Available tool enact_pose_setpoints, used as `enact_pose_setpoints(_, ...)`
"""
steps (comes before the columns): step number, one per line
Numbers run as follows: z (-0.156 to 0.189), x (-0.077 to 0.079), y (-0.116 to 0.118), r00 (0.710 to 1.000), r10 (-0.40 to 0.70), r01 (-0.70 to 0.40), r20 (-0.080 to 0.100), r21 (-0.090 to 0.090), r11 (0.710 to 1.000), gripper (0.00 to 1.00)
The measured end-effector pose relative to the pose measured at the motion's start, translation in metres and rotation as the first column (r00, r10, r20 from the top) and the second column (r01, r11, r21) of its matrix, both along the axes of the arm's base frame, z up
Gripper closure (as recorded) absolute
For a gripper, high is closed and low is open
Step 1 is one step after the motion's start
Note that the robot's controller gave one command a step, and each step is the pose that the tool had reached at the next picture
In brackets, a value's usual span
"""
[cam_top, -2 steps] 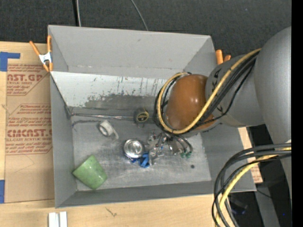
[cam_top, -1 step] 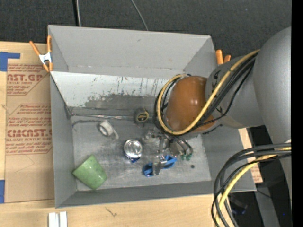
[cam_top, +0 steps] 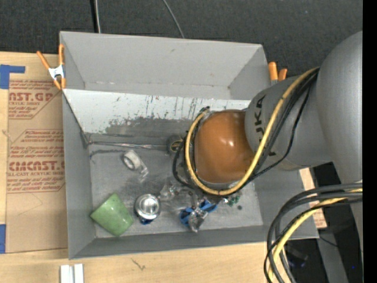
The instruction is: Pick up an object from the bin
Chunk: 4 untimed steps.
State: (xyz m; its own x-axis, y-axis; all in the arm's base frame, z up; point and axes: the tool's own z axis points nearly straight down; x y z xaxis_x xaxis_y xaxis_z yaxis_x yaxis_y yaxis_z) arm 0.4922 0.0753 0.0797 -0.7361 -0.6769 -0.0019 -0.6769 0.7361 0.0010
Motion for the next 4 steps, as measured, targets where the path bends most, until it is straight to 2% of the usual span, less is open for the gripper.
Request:
enact_pose_setpoints(1,0.001,0.000,-0.001,1.000,-0.002,0.002,-0.002,-0.001,1.000,1.00)
enact_pose_setpoints(2,0.001,0.031,0.036,0.953,-0.304,0.304,-0.001,-0.003,0.953,1.00)
enact_pose_setpoints(3,-0.001,0.026,0.101,0.920,-0.392,0.392,0.010,0.003,0.920,1.00)
enact_pose_setpoints(4,0.000,-0.007,0.152,0.983,0.185,-0.185,0.003,0.001,0.983,1.00)
